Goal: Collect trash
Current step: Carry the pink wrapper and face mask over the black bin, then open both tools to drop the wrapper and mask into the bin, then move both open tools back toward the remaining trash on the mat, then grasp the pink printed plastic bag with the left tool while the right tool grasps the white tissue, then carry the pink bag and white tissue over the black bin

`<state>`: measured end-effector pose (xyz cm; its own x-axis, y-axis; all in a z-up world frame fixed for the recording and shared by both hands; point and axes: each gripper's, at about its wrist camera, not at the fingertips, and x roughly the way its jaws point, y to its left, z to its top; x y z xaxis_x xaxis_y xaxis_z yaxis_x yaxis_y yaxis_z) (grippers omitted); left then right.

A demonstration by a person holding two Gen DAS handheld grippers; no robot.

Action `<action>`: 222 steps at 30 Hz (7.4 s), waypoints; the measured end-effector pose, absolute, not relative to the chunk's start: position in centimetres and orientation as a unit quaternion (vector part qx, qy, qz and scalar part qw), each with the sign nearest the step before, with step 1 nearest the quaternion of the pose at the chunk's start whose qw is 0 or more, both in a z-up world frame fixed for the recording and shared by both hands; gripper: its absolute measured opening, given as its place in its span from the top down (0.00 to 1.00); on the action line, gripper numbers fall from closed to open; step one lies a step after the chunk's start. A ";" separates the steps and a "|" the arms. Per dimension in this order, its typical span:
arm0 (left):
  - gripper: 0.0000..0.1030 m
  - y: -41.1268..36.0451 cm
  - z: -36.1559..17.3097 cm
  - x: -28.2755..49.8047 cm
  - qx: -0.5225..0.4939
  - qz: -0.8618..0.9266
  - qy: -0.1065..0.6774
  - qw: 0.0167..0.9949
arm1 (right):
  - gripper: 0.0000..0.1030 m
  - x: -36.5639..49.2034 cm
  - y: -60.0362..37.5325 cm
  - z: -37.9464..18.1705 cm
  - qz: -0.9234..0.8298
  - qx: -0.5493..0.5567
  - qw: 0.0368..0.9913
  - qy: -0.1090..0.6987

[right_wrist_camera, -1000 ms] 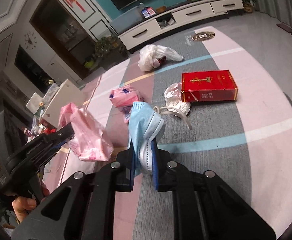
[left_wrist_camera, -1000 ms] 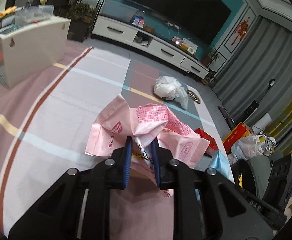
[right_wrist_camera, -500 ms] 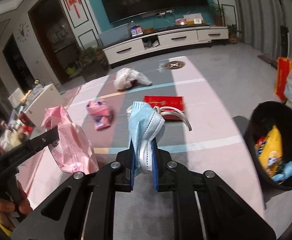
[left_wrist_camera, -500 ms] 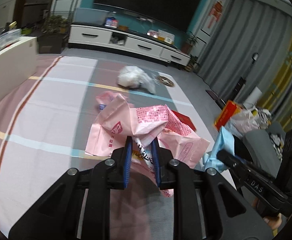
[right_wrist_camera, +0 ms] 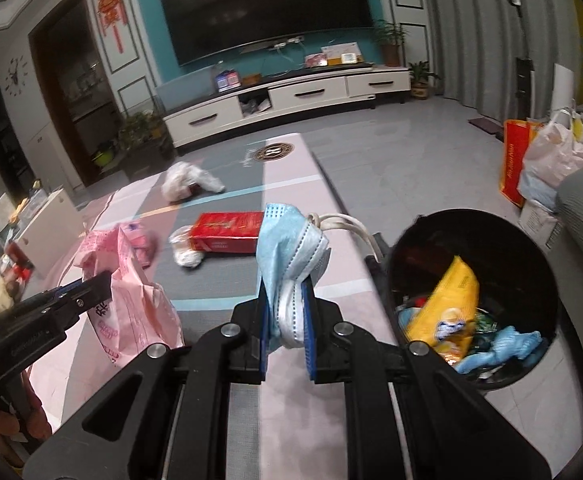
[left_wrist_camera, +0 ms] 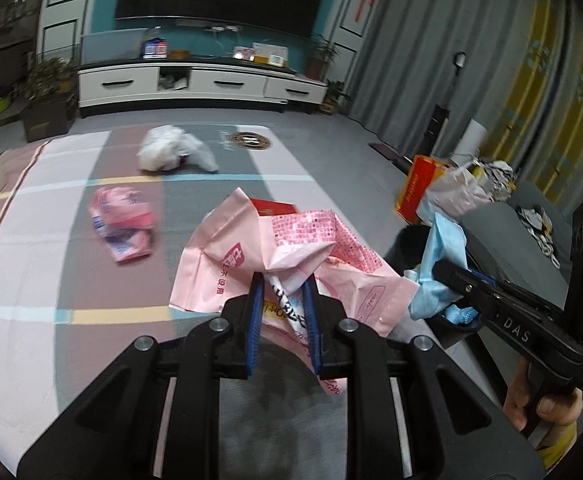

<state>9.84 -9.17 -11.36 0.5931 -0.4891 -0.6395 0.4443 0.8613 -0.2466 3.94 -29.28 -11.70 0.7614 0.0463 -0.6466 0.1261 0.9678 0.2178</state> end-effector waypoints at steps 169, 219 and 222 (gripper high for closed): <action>0.21 0.8 -16.1 22.9 -0.127 -0.090 0.380 0.912 | 0.46 15.5 -19.9 -17.5 0.105 0.183 0.883 0.419; 0.74 -4.3 -10.4 13.7 -0.055 -0.252 0.346 0.902 | 0.74 7.2 -22.3 -13.0 0.028 0.115 0.920 0.374; 0.74 -5.6 -9.9 11.9 -0.055 -0.271 0.339 0.899 | 0.74 6.5 -23.9 -12.7 0.017 0.119 0.923 0.365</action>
